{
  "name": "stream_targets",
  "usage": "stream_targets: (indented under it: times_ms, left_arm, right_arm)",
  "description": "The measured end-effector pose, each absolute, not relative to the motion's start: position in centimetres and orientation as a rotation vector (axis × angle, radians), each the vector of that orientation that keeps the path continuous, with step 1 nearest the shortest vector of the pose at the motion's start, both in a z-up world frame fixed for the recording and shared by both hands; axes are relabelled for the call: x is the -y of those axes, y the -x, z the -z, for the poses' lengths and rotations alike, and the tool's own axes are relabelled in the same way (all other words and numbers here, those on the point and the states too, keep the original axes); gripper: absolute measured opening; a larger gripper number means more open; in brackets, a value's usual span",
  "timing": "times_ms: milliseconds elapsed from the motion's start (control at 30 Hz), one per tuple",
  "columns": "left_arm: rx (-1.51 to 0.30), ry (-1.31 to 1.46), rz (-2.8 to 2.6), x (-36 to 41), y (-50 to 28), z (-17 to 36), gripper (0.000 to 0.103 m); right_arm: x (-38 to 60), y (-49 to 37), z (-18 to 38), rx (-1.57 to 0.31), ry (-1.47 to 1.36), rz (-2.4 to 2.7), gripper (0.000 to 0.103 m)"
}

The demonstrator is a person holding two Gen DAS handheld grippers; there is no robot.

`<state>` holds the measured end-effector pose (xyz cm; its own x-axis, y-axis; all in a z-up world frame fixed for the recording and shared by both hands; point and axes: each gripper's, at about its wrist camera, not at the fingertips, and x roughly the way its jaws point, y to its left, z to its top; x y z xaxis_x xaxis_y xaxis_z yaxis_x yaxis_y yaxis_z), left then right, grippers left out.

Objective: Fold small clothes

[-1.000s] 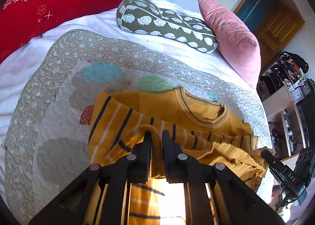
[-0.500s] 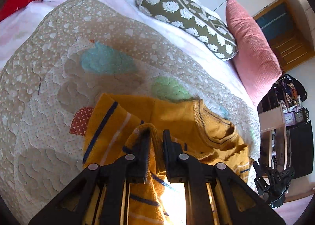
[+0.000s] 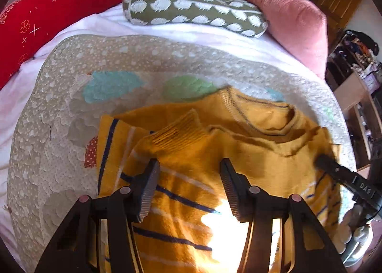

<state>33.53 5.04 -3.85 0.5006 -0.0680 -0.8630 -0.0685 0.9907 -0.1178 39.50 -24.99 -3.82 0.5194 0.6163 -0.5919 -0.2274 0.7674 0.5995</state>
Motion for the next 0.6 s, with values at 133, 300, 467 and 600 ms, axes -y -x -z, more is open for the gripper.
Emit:
stream_targets:
  times_ms: [133, 300, 467, 600]
  left_arm:
    - [-1.068, 0.285, -0.012, -8.0, -34.6, 5.8, 0.05]
    - [-1.025, 0.374, 0.008, -10.9, -32.4, 3.1, 0.05]
    - [-0.962, 0.385, 0.055, -13.5, -26.6, 0.4, 0.058]
    - [-0.956, 0.395, 0.084, -14.7, -22.0, 1.4, 0.07]
  right_arm:
    - [26.9, -41.7, 5.8, -0.908, -0.453, -0.347, 0.017]
    - [30.5, -39.0, 3.5, -0.817, -0.434, -0.198, 0.023]
    - [35.9, -32.9, 3.4, -0.803, -0.533, -0.309, 0.039]
    - [39.1, -26.9, 5.1, -0.81, -0.612, -0.374, 0.048]
